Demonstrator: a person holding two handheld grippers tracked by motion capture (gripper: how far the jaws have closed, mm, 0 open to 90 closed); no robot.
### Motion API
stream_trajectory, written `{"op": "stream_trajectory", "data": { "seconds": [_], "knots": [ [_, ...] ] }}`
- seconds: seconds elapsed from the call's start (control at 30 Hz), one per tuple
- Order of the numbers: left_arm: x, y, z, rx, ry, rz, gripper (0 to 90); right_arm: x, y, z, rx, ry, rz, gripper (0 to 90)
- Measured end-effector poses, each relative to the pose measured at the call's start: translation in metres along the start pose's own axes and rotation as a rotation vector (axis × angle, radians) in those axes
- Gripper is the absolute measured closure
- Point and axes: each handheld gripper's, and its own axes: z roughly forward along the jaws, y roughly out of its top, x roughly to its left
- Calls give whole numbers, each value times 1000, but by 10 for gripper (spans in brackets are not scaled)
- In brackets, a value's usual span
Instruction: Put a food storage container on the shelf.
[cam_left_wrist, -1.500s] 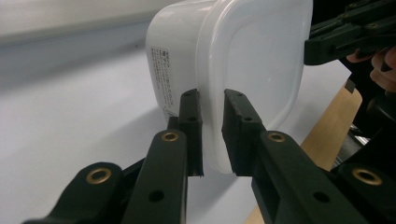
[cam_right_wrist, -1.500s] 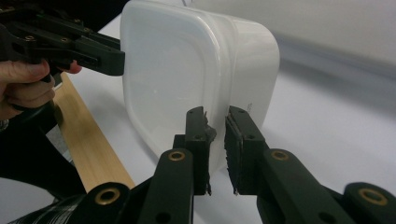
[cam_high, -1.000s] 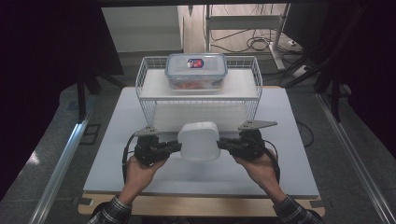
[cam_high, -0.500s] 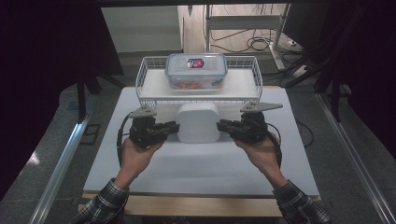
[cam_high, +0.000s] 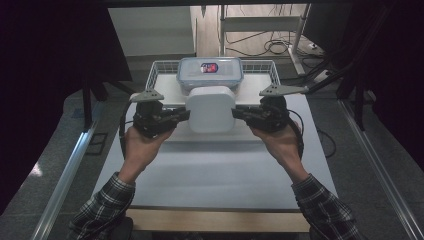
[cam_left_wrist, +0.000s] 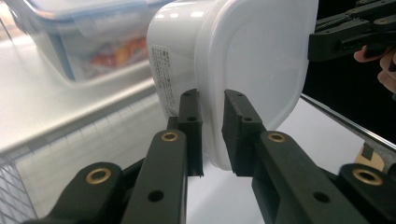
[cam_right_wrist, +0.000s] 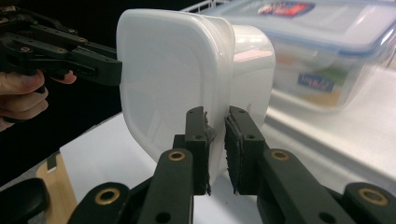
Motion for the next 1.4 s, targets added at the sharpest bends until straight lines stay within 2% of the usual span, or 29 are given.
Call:
{"op": "stream_trajectory", "data": {
  "seconds": [0.37, 0.9, 1.1, 1.4],
  "knots": [
    [10, 30, -5, -46, 7, -4, 788, -6, 30, 2, -34, -16, -3, 790],
    [24, 80, -8, -78, 24, -1, 788, -18, 76, 6, -82, -50, 8, 784],
    [35, 92, 0, -73, 26, -18, 788, -28, 89, 13, -77, -63, 20, 780],
    [54, 99, 18, -64, 23, -64, 781, -46, 98, 30, -58, -81, 59, 775]
  ]
}}
